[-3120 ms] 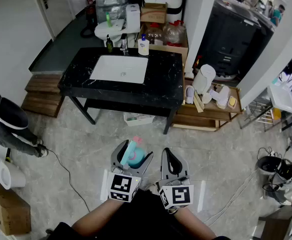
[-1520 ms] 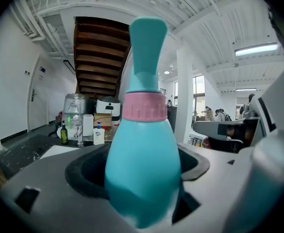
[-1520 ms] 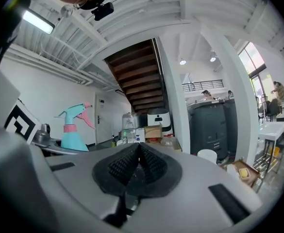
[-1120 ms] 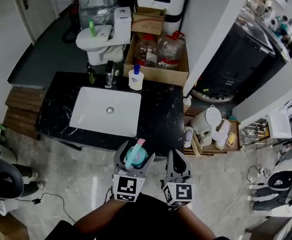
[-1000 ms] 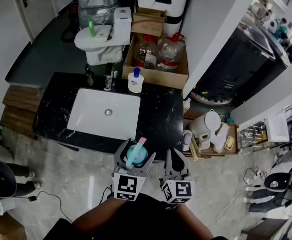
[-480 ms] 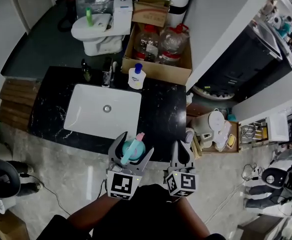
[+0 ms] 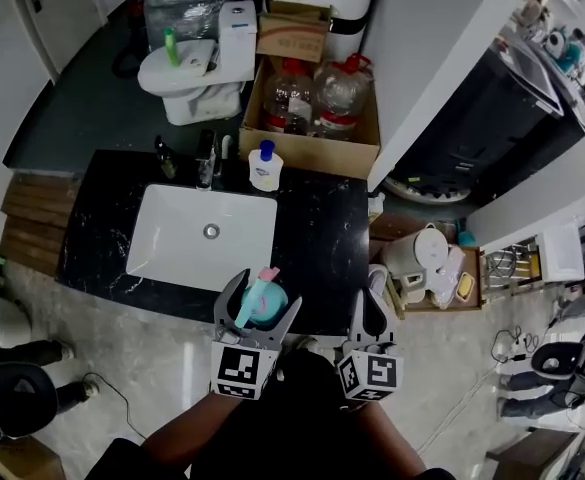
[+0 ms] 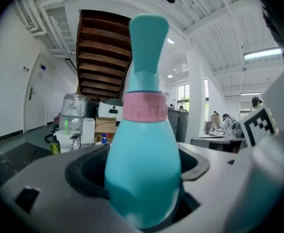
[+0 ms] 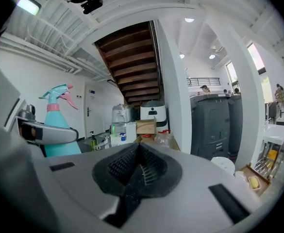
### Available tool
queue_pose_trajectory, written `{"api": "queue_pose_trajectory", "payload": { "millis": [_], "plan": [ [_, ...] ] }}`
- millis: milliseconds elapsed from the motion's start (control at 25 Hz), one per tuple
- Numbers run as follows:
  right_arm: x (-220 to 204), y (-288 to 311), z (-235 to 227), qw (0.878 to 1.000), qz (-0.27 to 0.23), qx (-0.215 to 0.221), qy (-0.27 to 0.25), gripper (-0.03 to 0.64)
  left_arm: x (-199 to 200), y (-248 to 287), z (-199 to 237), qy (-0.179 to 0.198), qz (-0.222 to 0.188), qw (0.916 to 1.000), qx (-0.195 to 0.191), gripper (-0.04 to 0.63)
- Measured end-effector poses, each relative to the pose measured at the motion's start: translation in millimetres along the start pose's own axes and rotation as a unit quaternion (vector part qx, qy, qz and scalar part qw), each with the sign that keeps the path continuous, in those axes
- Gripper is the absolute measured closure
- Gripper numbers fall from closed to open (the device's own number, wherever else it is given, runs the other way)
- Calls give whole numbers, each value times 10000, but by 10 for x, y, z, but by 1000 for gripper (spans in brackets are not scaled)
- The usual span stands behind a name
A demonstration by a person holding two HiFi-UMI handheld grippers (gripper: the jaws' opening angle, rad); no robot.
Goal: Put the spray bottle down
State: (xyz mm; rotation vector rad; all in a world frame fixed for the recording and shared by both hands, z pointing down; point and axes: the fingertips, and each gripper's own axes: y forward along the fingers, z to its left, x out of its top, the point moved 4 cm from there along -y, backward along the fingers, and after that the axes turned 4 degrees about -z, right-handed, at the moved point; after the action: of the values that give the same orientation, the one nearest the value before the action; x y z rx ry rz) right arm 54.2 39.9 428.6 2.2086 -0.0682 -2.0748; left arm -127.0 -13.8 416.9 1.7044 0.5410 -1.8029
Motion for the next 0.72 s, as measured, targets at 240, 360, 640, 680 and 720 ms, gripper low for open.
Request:
{"api": "queue_pose_trajectory", "payload": {
  "millis": [240,360,640,680,720],
  "plan": [
    [16,222,53,9989,-71,453,100,601,-129,426,35,-61,249,9995,179,190],
    [53,346,-111,9983,-95,574,91,601,-162,701,-25,-85,318,9992,220,190],
    [164,649,-500,9959,-260,870,-20,601,-94,1249,-163,-137,255,9988,393,190],
    [170,696,-545,9951,-284,945,-35,601,-104,1311,-189,-66,283,9985,460,189],
    [175,744,-589,9943,-306,1024,-39,601,-123,1376,-217,3,309,9982,522,190]
  ]
}}
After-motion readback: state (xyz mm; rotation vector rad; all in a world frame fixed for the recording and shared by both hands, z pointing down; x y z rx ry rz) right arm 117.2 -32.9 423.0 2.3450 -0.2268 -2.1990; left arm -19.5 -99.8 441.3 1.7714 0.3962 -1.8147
